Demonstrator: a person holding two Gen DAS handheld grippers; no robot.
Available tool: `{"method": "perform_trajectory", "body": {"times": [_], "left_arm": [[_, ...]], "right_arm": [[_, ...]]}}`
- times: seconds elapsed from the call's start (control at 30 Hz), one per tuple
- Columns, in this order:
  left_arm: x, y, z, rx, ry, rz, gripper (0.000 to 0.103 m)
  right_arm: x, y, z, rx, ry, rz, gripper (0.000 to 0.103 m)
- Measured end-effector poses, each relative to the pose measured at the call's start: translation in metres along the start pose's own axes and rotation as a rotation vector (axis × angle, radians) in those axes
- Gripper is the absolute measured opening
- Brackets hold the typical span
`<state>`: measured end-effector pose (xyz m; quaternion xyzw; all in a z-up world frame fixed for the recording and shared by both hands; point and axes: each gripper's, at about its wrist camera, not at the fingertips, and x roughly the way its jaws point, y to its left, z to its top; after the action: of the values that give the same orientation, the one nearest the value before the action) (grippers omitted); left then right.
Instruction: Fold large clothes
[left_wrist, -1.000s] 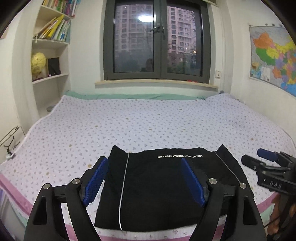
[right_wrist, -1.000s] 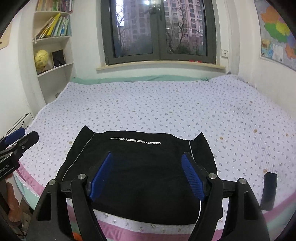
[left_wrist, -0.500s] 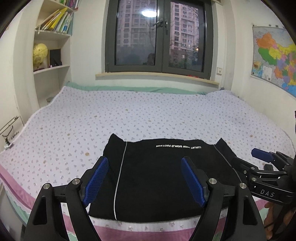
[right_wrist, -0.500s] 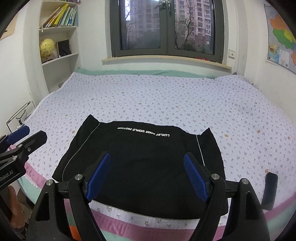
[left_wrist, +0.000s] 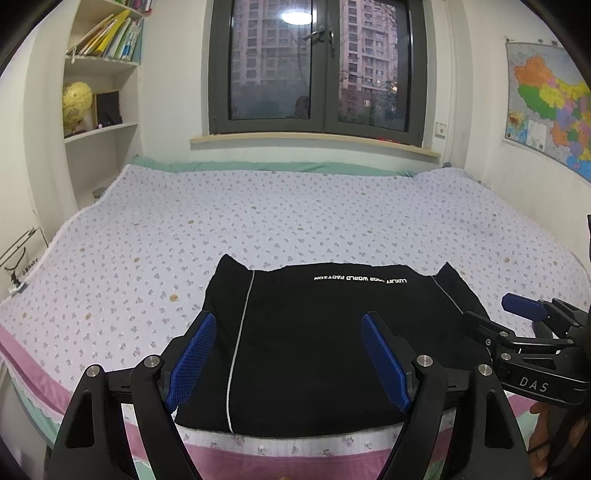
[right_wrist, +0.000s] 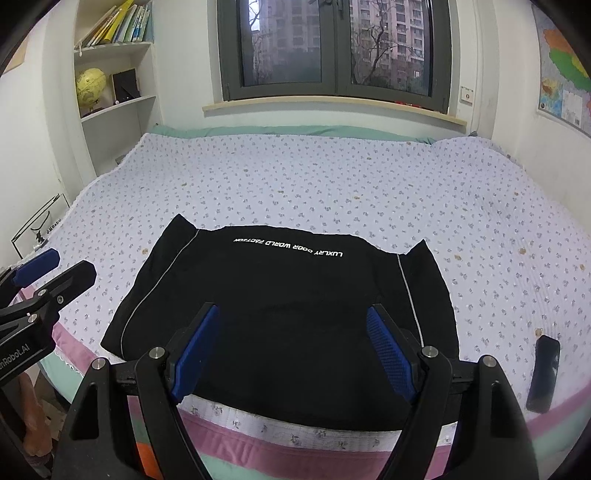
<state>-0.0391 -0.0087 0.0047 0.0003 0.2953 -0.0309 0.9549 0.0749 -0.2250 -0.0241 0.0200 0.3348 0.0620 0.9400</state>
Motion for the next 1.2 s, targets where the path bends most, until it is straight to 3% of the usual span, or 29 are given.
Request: {"method": "perform_trajectory", "body": {"times": [1.2], "left_arm": [[0.015, -0.001, -0.003, -0.003, 0.04, -0.001, 0.082]], "right_arm": [[0.014, 0.0, -0.006, -0.003, 0.04, 0.009, 0.084]]}}
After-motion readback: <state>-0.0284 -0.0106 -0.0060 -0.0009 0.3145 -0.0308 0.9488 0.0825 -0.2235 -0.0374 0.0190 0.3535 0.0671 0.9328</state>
